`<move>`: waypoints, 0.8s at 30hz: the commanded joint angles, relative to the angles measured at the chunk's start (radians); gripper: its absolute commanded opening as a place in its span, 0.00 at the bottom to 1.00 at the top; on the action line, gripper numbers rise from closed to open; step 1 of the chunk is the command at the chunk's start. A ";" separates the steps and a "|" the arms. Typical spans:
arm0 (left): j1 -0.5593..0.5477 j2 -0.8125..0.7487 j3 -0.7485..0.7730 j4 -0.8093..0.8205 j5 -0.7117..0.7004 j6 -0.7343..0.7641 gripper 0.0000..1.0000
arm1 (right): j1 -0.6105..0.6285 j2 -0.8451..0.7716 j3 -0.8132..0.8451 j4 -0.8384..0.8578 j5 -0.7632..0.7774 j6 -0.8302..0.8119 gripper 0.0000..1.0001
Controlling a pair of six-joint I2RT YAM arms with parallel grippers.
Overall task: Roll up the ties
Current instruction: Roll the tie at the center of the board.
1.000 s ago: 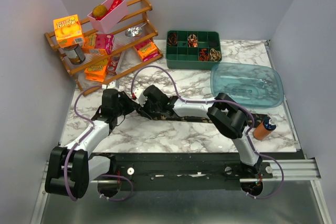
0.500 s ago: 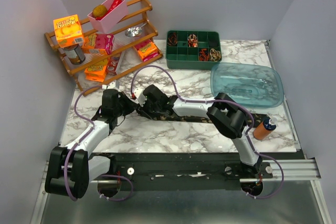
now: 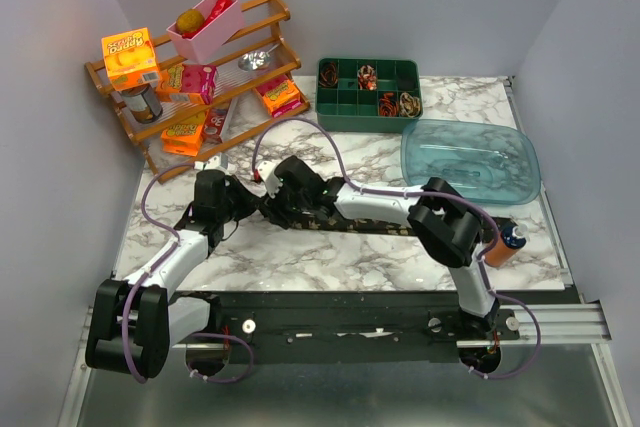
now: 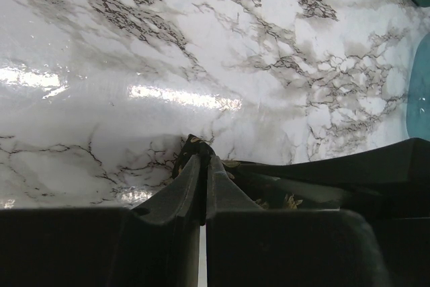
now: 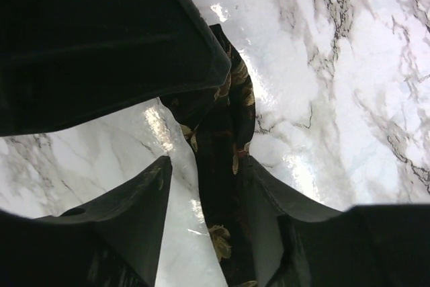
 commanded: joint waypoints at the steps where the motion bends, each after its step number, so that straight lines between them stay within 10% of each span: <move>1: -0.006 -0.016 0.007 -0.005 -0.010 0.013 0.03 | 0.008 -0.040 0.000 0.011 0.004 0.053 0.49; 9: -0.006 -0.022 0.010 -0.009 -0.012 0.012 0.03 | 0.008 0.035 0.029 0.034 -0.027 0.098 0.06; 24: -0.006 -0.066 -0.035 0.065 0.064 -0.011 0.03 | 0.007 0.147 0.080 0.040 0.002 0.144 0.01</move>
